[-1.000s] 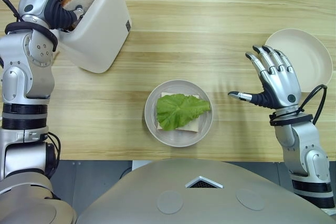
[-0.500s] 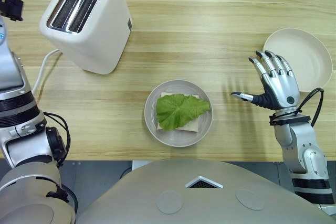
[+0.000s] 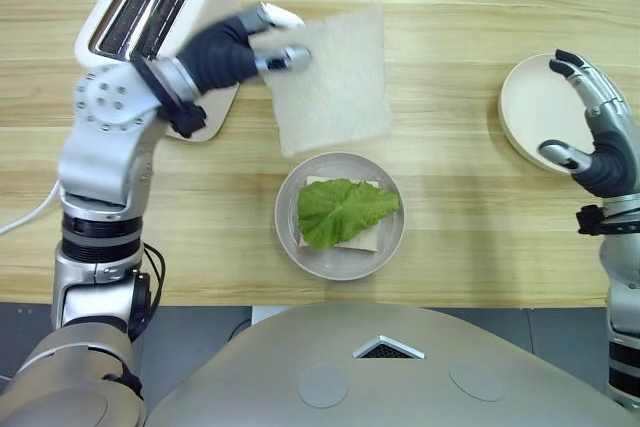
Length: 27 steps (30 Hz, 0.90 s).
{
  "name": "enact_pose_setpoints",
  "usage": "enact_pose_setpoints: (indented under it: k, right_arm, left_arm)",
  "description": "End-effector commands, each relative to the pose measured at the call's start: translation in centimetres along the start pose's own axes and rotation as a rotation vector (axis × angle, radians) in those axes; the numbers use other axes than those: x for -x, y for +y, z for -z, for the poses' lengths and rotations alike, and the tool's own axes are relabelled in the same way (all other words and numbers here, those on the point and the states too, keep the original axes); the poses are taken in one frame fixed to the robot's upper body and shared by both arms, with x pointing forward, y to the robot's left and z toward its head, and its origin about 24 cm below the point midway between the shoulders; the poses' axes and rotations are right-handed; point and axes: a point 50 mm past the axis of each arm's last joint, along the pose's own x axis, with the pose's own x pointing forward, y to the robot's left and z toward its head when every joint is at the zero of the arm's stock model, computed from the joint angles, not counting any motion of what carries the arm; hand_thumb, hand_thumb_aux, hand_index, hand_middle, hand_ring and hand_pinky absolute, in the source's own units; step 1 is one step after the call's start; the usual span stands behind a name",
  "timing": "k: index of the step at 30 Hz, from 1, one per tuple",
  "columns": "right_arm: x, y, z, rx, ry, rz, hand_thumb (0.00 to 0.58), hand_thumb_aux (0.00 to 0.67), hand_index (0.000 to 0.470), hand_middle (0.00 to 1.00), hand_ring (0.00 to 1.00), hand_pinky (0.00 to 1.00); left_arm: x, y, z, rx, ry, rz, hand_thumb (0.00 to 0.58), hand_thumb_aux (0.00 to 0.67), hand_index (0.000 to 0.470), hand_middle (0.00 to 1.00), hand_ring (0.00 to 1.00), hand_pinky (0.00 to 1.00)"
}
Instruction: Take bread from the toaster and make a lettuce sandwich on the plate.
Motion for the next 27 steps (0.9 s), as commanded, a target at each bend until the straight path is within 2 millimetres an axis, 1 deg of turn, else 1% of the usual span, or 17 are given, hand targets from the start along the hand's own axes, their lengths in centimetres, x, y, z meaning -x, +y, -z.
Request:
enact_pose_setpoints:
  k: [1, 5, 8, 13, 15, 20, 23, 25, 27]
  right_arm:
    - [0.5, 0.6, -0.9, -0.2, -0.056, -0.156, 0.0, 0.0, 0.0, 0.0, 0.0, 0.0]
    - [1.4, 2.8, -2.2, -0.316, -0.11, -0.335, 0.0, 0.0, 0.0, 0.0, 0.0, 0.0]
    - [1.9, 4.2, -3.4, -0.388, -0.158, -0.47, 0.0, 0.0, 0.0, 0.0, 0.0, 0.0]
    - [2.3, 7.5, -5.6, -0.463, -0.22, -0.687, 0.0, 0.0, 0.0, 0.0, 0.0, 0.0]
    - [2.4, 8.2, -6.3, -0.493, -0.244, -0.736, 0.0, 0.0, 0.0, 0.0, 0.0, 0.0]
    - [2.6, 8.9, -7.8, -0.557, -0.299, -0.814, 0.0, 0.0, 0.0, 0.0, 0.0, 0.0]
    - [2.4, 9.9, -8.6, -0.558, -0.326, -0.859, 0.0, 0.0, 0.0, 0.0, 0.0, 0.0]
    - [2.1, 10.9, -8.7, -0.53, -0.325, -0.9, 0.0, 0.0, 0.0, 0.0, 0.0, 0.0]
    - [1.7, 12.2, -8.0, -0.473, -0.294, -0.938, 0.0, 0.0, 0.0, 0.0, 0.0, 0.0]
  left_arm:
    - [-1.2, -1.9, 2.0, -0.011, 0.093, 0.165, 0.58, 0.67, 0.47, 1.0, 1.0, 1.0]
    - [-2.2, -3.4, 3.2, -0.005, 0.129, 0.28, 0.58, 0.67, 0.47, 1.0, 1.0, 1.0]
    - [-2.4, -3.9, 3.7, 0.004, 0.143, 0.302, 0.58, 0.67, 0.47, 1.0, 1.0, 1.0]
    - [-2.9, -4.6, 4.7, 0.035, 0.159, 0.312, 0.58, 0.67, 0.47, 1.0, 1.0, 1.0]
    - [-3.1, -5.0, 5.0, 0.034, 0.171, 0.312, 0.58, 0.67, 0.47, 1.0, 1.0, 1.0]
    - [-3.2, -5.7, 6.1, -0.004, 0.219, 0.291, 0.58, 0.67, 0.47, 1.0, 1.0, 1.0]
    - [-3.2, -5.8, 6.8, -0.028, 0.247, 0.286, 0.58, 0.67, 0.47, 1.0, 1.0, 1.0]
    - [-3.1, -5.9, 7.3, -0.066, 0.276, 0.283, 0.58, 0.67, 0.47, 1.0, 1.0, 1.0]
    - [-3.0, -5.8, 7.5, -0.096, 0.29, 0.281, 0.58, 0.67, 0.47, 1.0, 1.0, 1.0]
